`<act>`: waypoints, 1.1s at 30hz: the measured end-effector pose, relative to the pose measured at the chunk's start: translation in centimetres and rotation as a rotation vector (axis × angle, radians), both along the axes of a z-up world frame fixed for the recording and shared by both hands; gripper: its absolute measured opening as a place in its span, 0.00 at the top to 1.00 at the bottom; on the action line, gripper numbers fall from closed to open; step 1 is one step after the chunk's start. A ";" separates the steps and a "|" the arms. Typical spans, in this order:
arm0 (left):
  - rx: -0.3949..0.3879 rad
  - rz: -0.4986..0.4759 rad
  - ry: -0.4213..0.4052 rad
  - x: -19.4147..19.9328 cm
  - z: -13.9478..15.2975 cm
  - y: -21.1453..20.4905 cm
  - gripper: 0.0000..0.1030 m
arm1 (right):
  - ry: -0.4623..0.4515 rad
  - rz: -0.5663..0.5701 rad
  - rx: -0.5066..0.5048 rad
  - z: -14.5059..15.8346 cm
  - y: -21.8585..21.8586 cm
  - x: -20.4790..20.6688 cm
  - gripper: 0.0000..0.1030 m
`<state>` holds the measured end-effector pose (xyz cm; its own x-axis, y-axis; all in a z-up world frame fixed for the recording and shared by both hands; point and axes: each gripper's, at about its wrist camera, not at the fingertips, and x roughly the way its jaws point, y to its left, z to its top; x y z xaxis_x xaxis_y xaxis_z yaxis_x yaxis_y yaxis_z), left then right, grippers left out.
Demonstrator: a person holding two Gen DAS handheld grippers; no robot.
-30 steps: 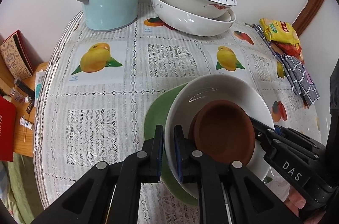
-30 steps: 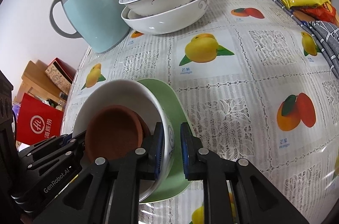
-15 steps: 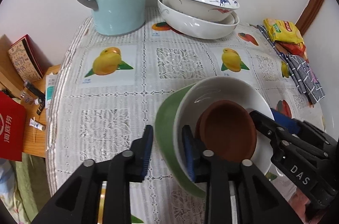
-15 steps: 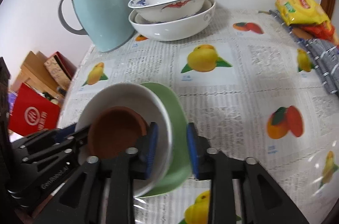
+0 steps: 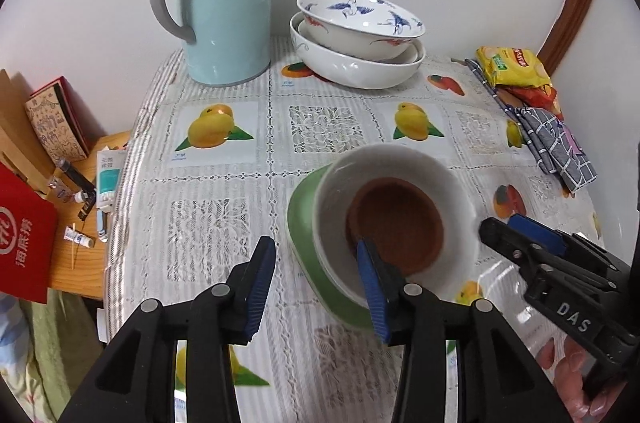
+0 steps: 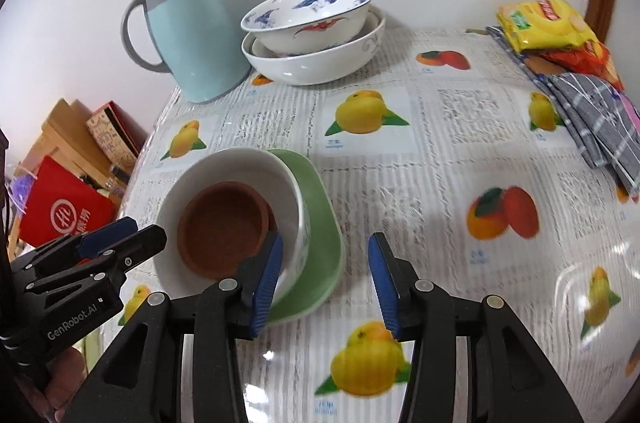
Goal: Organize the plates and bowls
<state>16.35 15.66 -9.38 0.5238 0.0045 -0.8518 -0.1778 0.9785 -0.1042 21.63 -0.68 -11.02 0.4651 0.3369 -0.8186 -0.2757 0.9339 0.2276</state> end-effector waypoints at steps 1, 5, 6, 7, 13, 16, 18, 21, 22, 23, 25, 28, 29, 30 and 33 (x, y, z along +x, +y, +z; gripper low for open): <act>0.003 -0.001 -0.008 -0.4 0.3 -0.2 0.61 | -0.006 -0.008 -0.003 0.3 -0.5 -0.5 0.56; 0.008 -0.006 -0.056 -2.4 1.8 -1.9 0.61 | -0.044 -0.053 -0.022 1.9 -2.6 -2.6 0.56; 0.000 -0.014 -0.063 -3.0 2.2 -2.4 0.61 | -0.055 -0.065 -0.027 2.6 -3.4 -3.3 0.56; -0.007 -0.024 -0.069 -3.5 2.5 -2.9 0.61 | -0.067 -0.075 -0.033 3.1 -3.9 -4.0 0.56; -0.050 -0.091 -0.148 -6.8 4.3 -6.5 0.60 | -0.150 -0.155 -0.061 5.9 -7.6 -8.7 0.34; -0.087 -0.099 -0.172 -8.4 5.0 -7.7 0.56 | -0.181 -0.175 -0.061 6.9 -9.1 -11.1 0.25; -0.088 -0.111 -0.203 -9.8 5.6 -8.6 0.54 | -0.201 -0.194 -0.062 7.4 -10.2 -12.8 0.19; -0.041 -0.105 -0.232 -11.7 6.5 -9.8 0.33 | -0.226 -0.232 -0.086 7.9 -11.3 -14.8 0.10; -0.041 -0.100 -0.244 -12.4 6.9 -10.1 0.31 | -0.231 -0.249 -0.095 8.0 -11.8 -15.6 0.10; -0.041 -0.101 -0.252 -13.1 7.1 -10.4 0.30 | -0.236 -0.263 -0.095 8.1 -12.2 -16.3 0.09; -0.024 -0.093 -0.263 -14.1 7.4 -10.8 0.28 | -0.245 -0.269 -0.094 8.3 -12.6 -17.4 0.09; 0.004 -0.091 -0.269 -15.5 7.6 -11.4 0.27 | -0.264 -0.268 -0.100 8.7 -12.9 -18.9 0.09; 0.000 -0.092 -0.271 -16.0 7.7 -11.5 0.27 | -0.269 -0.266 -0.097 8.8 -13.0 -19.5 0.09; -0.004 -0.090 -0.275 -16.3 7.8 -11.6 0.27 | -0.273 -0.264 -0.096 8.9 -13.1 -19.9 0.09; -0.003 -0.087 -0.278 -17.3 7.9 -11.8 0.26 | -0.279 -0.256 -0.086 9.1 -13.2 -20.8 0.09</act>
<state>-0.96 3.89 -1.50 0.7355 -0.0531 -0.6754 -0.0574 0.9885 -0.1402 0.79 -13.83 -1.96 0.7343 0.1163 -0.6688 -0.0714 0.9930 0.0942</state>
